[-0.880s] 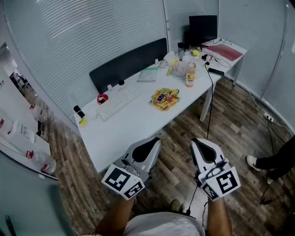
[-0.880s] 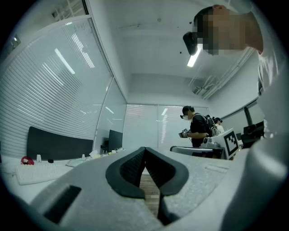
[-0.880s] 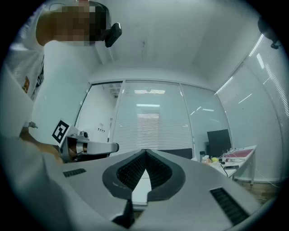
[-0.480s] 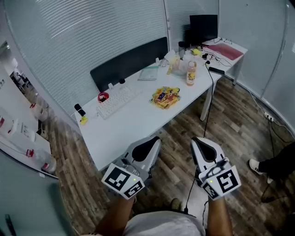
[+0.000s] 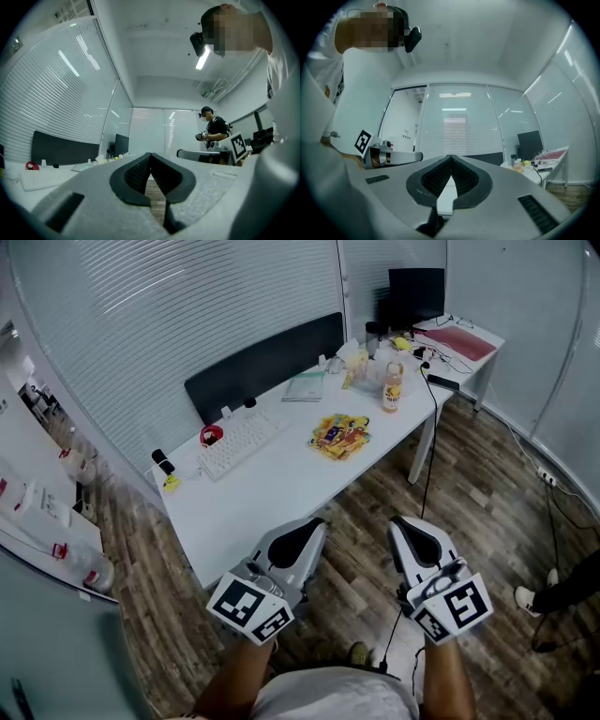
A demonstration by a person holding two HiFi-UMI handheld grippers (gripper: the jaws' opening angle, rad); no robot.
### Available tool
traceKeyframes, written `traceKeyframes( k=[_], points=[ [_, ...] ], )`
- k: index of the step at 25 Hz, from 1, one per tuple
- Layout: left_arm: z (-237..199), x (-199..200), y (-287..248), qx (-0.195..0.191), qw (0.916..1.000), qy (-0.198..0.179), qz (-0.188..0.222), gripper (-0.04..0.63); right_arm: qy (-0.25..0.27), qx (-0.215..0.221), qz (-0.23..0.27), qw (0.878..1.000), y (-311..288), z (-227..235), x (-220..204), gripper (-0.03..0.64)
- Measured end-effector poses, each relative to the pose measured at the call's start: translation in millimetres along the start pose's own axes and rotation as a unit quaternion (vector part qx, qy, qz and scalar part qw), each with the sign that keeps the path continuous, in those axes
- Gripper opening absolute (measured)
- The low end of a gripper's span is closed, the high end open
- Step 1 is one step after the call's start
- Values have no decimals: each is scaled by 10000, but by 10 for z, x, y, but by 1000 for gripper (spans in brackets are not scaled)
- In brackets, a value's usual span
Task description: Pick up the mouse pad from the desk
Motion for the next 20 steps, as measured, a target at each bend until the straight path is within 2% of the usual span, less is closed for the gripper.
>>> traceKeyframes(
  k=[7, 13, 20],
  points=[
    [-295, -29, 95, -67, 10000, 23, -11, 15, 83, -77, -132, 9998, -220, -130, -95, 12],
    [-530, -93, 175, -172, 9997, -151, -5, 15, 189, -229, -205, 9993, -348, -245, -213, 12],
    [-721, -143, 238, -213, 9998, -12, 3, 15, 226, -340, -361, 9985, -440, -321, -280, 12]
  ],
)
Point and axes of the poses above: the fingertips, and each gripper's own axes: y backward along the fingers, z to its right, x out of its top, the point moved 6 cm from there along y, backward along the fingers, and after that the axes turned 7 degrees about -x, right-handed, at the moved point
